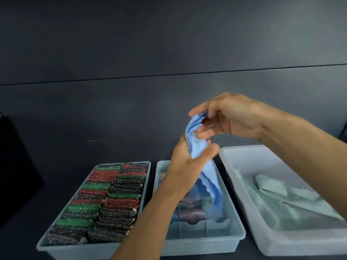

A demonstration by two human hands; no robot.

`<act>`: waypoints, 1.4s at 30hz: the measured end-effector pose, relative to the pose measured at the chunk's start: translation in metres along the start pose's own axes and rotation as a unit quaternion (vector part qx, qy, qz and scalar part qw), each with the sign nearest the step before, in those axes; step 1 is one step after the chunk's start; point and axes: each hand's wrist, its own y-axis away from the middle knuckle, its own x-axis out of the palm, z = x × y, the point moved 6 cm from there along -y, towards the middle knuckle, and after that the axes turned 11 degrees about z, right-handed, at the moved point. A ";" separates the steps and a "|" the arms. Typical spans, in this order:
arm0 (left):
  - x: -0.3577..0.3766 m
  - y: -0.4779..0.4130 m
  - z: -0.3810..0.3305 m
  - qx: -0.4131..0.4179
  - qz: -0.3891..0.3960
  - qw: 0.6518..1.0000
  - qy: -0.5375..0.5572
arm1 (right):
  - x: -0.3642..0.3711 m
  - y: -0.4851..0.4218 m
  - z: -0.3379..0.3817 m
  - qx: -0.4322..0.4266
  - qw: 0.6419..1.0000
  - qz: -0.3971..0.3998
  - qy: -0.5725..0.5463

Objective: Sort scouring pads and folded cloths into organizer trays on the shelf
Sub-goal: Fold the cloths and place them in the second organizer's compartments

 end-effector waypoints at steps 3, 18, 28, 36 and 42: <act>-0.006 -0.005 0.007 -0.024 -0.005 0.998 0.050 | 0.001 0.009 0.001 -0.018 0.998 0.035 0.042; 0.011 0.009 0.024 -0.135 0.074 0.977 0.147 | -0.030 -0.002 0.017 -0.109 0.929 -0.178 0.307; 0.000 0.007 0.057 -0.269 0.068 0.904 0.326 | -0.021 0.012 0.012 -0.243 0.946 -0.129 0.170; -0.016 -0.010 0.063 -0.252 -0.017 0.823 0.508 | 0.034 0.034 -0.055 -0.292 0.857 -0.077 0.417; -0.019 -0.012 0.059 -0.251 -0.002 0.858 0.449 | 0.048 0.037 -0.083 -0.371 0.769 -0.092 0.512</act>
